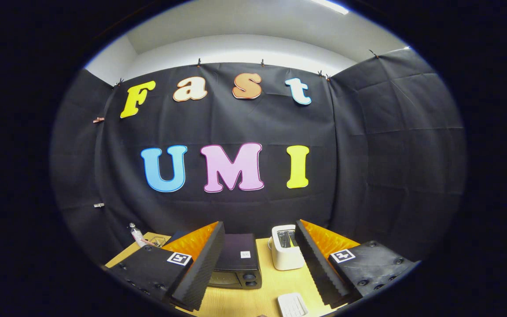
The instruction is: Open the toaster oven, put the food inside, and close the toaster oven door.
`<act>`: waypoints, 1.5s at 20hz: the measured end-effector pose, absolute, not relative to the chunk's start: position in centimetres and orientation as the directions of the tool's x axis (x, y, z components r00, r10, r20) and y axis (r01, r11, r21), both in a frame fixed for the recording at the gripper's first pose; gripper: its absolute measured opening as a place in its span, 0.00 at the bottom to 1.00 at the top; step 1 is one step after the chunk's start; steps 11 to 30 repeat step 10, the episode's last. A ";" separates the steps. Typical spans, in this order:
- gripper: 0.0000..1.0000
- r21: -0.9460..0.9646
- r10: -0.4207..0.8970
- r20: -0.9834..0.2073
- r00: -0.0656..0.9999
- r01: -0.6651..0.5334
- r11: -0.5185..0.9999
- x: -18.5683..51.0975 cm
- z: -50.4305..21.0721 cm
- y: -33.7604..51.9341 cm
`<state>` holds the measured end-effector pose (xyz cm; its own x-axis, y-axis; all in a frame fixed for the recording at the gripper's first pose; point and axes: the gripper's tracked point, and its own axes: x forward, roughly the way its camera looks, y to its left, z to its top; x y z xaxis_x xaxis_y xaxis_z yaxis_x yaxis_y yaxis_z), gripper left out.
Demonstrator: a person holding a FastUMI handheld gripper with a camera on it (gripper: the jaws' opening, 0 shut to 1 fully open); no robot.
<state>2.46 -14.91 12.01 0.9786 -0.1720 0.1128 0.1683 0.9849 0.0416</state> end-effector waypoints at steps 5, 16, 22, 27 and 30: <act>0.98 0.006 -0.132 0.105 0.986 0.132 0.991 3.0 11.8 -13.4; 0.98 0.006 -0.121 0.094 0.988 0.121 0.993 3.6 11.3 -13.2; 0.98 0.006 -0.121 0.094 0.988 0.121 0.993 3.6 11.3 -13.2; 0.98 0.006 -0.121 0.094 0.988 0.121 0.993 3.6 11.3 -13.2; 0.98 0.006 -0.121 0.094 0.988 0.121 0.993 3.6 11.3 -13.2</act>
